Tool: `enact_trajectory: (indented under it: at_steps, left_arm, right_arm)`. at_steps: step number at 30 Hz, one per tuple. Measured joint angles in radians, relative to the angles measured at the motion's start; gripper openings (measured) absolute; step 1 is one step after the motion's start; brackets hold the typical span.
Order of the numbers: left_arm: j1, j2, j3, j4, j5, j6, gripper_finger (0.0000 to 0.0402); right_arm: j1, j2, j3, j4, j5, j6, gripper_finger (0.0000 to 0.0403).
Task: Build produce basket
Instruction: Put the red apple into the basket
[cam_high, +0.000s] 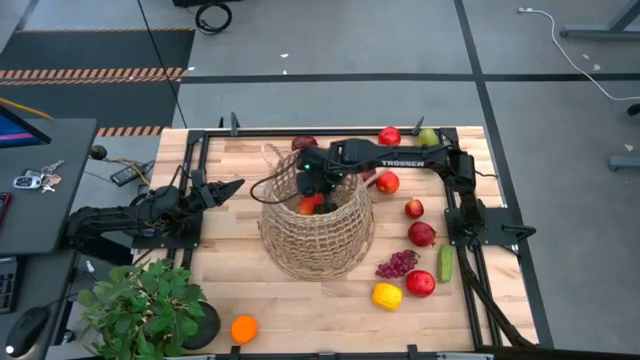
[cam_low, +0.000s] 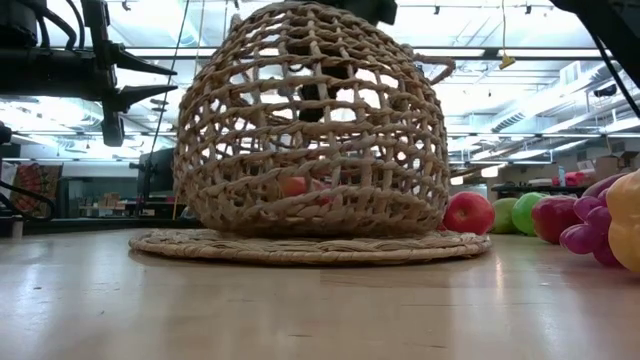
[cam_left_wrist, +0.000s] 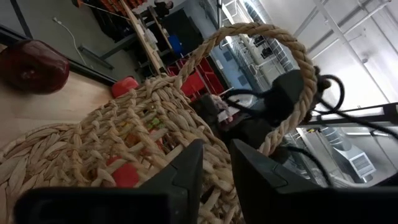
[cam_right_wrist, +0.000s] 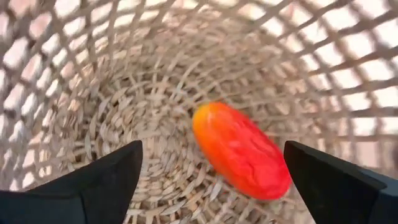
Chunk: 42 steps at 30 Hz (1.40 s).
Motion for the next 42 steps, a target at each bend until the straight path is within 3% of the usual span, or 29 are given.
enact_trajectory:
  at_steps: [12, 21, 34, 42]
  left_arm:
    - [0.0, 0.0, 0.0, 0.0, 0.0, 0.0, 0.0091]
    - [0.0, 0.0, 0.0, 0.0, 0.0, 0.0, 0.0085]
    - [0.0, 0.0, 0.0, 0.0, 0.0, 0.0, 0.0089]
    - [0.0, 0.0, 0.0, 0.0, 0.0, 0.0, 0.0089]
  right_arm:
    - [-0.019, -0.002, 0.106, -0.055, 0.208, -0.011, 0.0393]
    - [-0.001, -0.002, 0.106, -0.057, 0.505, -0.033, 0.0393]
    - [-0.06, -0.184, 0.106, -0.061, 0.653, -0.068, 0.0393]
    - [-0.192, -0.318, 0.106, -0.185, 0.625, 0.178, 0.0393]
